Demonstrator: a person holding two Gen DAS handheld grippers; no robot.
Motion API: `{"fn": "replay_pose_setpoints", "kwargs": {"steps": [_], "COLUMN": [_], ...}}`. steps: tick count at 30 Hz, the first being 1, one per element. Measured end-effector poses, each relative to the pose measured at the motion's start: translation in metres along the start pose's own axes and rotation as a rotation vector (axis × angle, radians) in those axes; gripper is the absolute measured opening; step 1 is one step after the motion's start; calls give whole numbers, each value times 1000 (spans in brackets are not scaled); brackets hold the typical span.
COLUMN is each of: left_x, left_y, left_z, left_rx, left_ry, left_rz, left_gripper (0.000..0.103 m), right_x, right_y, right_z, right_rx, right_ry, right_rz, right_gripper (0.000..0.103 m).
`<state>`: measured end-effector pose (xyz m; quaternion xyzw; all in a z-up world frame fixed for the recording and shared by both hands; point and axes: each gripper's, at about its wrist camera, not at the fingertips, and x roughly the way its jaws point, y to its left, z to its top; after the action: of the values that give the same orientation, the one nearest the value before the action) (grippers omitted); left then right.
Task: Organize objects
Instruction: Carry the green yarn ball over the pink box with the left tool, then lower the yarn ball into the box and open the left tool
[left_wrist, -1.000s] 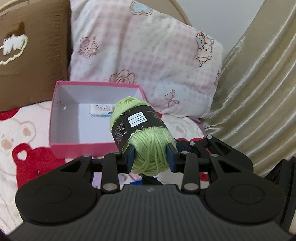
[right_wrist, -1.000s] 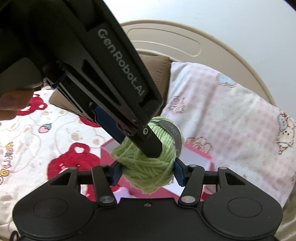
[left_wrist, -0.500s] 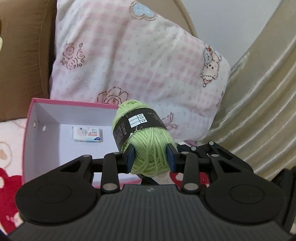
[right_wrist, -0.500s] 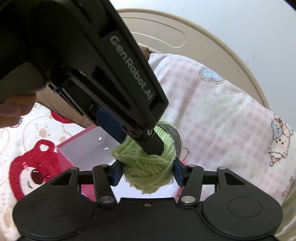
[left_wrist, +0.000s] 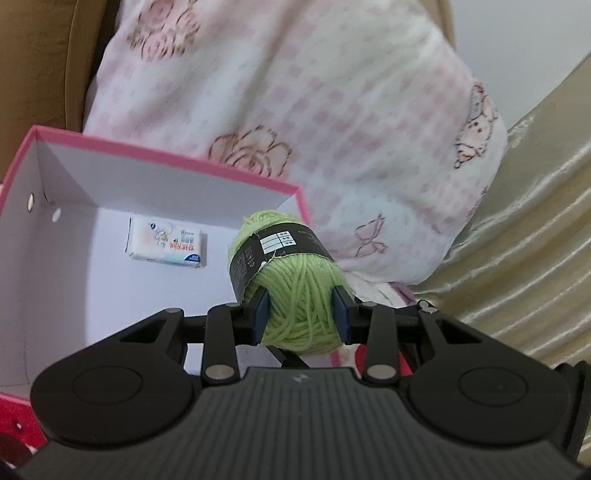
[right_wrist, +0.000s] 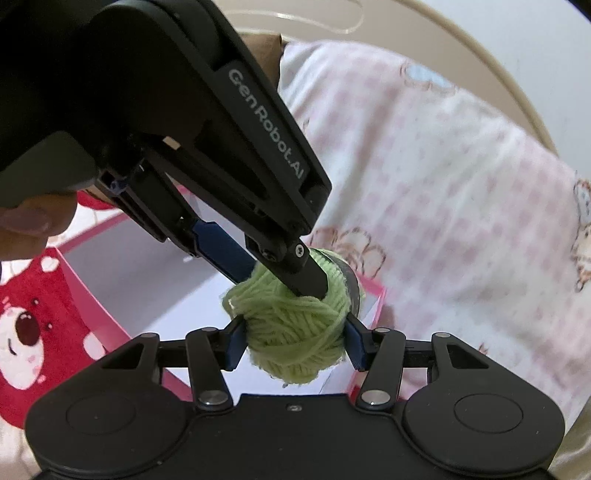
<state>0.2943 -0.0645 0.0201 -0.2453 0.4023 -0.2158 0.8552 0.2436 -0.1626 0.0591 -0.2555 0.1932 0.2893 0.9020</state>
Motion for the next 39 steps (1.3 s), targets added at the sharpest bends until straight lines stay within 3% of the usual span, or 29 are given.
{"fn": "replay_pose_setpoints", "kwargs": {"steps": [6,12,23,26,31,36,39], "left_x": [16,27,58,57,63,68,66], "left_y": [29,46,64,63,64,66,63], "left_z": [2,10,8,4,3,2,1], "left_rx": [-64,-114,-162,-153,-174,-179,-180], "left_ry": [-14,-4,45,14,37,52,58], "left_rz": [-58,-94,-32,-42,-26,-27,-19], "left_gripper": [36,36,36,36,36,35,35], "right_x": [24,39,78,82,84,81,78], "right_y": [8,6,10,7,3,3,0], "right_z": [-4,2,-1,0,-2,-4,-1], "right_rx": [-30,-56,-168,-183,-181,-172,-119], "right_ry": [35,51,181,195,212,235,248], "right_rz": [-40,-27,5,26,43,50,33], "right_gripper": [58,58,58,59,61,65,77]}}
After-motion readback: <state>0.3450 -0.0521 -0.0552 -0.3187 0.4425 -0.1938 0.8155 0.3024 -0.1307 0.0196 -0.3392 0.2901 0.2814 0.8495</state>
